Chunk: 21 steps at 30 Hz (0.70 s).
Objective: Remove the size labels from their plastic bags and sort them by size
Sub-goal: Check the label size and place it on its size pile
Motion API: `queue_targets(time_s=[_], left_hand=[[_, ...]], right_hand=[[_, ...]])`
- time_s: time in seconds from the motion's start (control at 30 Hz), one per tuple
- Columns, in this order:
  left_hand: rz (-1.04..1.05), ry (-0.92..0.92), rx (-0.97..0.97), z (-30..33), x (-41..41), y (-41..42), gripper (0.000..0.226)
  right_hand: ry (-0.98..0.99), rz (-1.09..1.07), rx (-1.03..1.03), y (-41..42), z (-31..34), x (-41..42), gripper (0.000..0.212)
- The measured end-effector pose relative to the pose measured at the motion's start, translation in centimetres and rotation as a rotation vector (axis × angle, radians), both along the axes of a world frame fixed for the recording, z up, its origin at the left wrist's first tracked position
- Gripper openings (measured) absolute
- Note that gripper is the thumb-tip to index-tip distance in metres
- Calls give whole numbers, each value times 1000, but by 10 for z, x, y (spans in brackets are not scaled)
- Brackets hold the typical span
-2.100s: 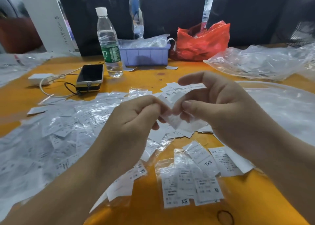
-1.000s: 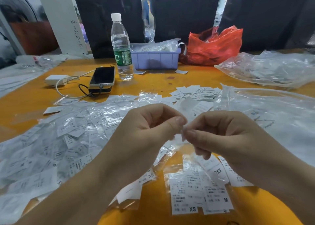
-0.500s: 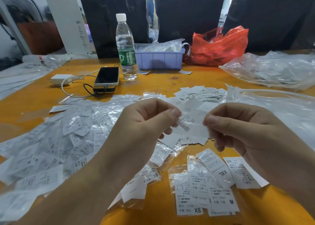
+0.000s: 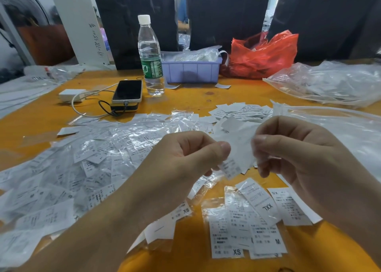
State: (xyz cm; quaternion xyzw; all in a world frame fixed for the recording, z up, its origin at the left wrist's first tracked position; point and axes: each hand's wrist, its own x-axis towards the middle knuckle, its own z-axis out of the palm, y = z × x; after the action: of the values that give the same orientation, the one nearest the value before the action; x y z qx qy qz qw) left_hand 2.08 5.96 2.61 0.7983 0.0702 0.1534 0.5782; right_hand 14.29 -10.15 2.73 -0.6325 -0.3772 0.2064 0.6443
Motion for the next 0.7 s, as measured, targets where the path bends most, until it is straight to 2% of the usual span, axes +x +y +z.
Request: queue_targets(time_s=[0.1,0.2,0.37,0.43,0.5,0.7], left_hand=[[-8,-10,-4,0,1,-1,31],[-39,-15,-10,1,0,-5,19],[-17,-85,-29,2,-2,-9,12],[27,-118,-63,2,-2,-7,12],[62,-142,-86,2,-2,-6,13],[48,-166,-96,1,-1,-8,13]], right_hand=[[-18,97,-52,0,0,-2,6],[-15,161,-59,1,1,-4,8],[38,86,52,2,0,-4,11],[44,100,56,1,0,-5,18],[35,137,45,2,-1,-8,26],[-57,143,64,2,-3,-12,33]])
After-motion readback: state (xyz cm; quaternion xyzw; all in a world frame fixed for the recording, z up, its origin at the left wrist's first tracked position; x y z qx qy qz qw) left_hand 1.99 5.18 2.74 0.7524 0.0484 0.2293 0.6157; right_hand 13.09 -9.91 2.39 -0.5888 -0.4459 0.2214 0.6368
